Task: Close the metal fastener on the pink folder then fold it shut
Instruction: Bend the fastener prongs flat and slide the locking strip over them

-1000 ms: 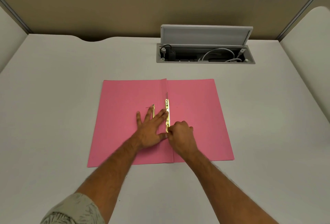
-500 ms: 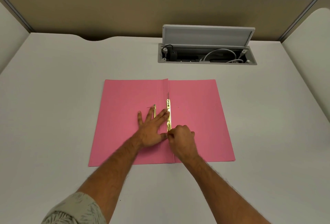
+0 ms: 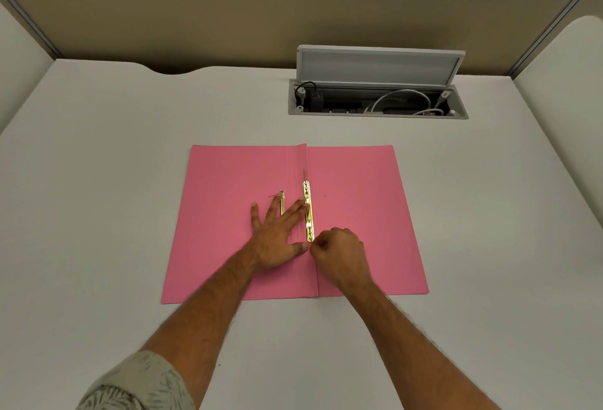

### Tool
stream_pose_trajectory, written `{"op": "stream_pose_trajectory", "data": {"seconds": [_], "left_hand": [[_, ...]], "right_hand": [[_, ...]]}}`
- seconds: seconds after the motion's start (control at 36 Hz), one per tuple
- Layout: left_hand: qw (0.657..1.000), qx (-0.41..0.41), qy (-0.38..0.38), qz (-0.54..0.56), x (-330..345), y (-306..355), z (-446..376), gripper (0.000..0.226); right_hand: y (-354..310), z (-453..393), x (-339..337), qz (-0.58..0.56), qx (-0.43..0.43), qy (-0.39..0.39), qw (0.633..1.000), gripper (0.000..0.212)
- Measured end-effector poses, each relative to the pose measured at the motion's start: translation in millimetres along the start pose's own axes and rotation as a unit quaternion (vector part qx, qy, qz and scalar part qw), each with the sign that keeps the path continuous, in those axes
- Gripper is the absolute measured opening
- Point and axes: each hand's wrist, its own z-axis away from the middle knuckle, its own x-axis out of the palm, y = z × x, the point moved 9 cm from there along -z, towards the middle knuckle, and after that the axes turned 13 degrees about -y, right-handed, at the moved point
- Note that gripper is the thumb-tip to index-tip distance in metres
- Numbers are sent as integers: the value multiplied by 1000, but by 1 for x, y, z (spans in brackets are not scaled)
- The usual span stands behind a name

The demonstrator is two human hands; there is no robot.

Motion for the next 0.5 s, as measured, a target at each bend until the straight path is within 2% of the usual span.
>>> {"op": "stream_pose_trajectory", "data": {"seconds": [0.11, 0.22, 0.36, 0.5], "left_hand": [[1000, 1, 2, 4, -1, 1, 0, 89], [1000, 3, 9, 12, -2, 0, 1, 89], [998, 14, 32, 54, -5, 0, 5, 82], [984, -26, 118, 128, -23, -20, 25, 75]], "right_hand": [[2, -6, -6, -76, -4, 7, 997, 28], [-1, -17, -10, -93, -16, -1, 996, 31], [-5, -25, -4, -93, -46, -34, 994, 59], [-3, -27, 5, -5, -63, -63, 996, 75]]}}
